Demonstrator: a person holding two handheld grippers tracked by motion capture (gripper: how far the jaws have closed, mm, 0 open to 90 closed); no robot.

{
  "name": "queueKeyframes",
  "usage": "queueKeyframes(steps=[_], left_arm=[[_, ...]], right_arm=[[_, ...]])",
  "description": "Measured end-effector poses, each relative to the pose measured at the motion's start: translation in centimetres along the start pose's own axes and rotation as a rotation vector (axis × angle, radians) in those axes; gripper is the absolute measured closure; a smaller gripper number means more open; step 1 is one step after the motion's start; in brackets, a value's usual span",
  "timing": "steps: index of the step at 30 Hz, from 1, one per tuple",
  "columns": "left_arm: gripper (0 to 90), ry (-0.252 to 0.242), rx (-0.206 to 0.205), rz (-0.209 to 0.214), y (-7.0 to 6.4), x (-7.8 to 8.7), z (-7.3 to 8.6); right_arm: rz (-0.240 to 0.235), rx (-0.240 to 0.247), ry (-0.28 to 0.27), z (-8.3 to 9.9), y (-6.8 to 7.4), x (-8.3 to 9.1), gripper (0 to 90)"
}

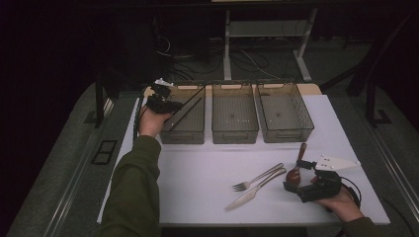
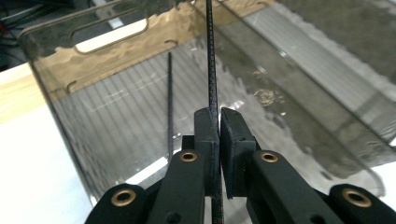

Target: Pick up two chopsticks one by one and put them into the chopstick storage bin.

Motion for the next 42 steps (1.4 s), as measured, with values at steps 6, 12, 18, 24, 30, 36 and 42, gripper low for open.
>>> queueKeyframes(steps=[6, 12, 18, 24, 30, 36, 42], left_arm=[[85.3, 0.011, 0.017, -0.014, 0.5, -0.6, 0.3], [85.3, 0.039, 0.042, -0.039, 1.2, -1.2, 1.0], [85.3, 0.065, 0.028, -0.026, 0.9, -1.9, 1.3], [85.0, 0.092, 0.013, -0.019, 0.7, -2.5, 1.7], [79.3, 0.076, 0.034, -0.014, 0.8, -2.4, 1.7], [74.6, 0.03, 0.026, 0.004, 0.2, -1.7, 1.1], [68.9, -0.013, -0.012, 0.043, -1.1, -0.6, 0.2]], right_arm=[[-0.001, 0.0, 0.001, 0.0, 0.0, 0.0, 0.3], [-0.001, -0.001, 0.0, 0.0, 0.0, 0.0, 0.3], [-0.002, -0.002, -0.002, 0.0, 0.0, 0.0, 0.3], [0.0, -0.002, -0.003, 0.0, 0.0, 0.1, 0.3], [-0.002, -0.002, -0.003, 0.0, 0.0, 0.1, 0.3], [-0.002, -0.003, 0.0, 0.0, 0.0, 0.0, 0.3], [-0.004, -0.007, -0.003, -0.1, 0.0, 0.1, 0.3]])
Point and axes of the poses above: each handheld gripper's, and its own axes: x roughly backward along the jaws, z roughly out of its underside, y roughly to its left, the point moved 10 cm from there along -x, roughly forward along the jaws, and after that the axes turned 6 degrees about y, right-handed, at the moved point
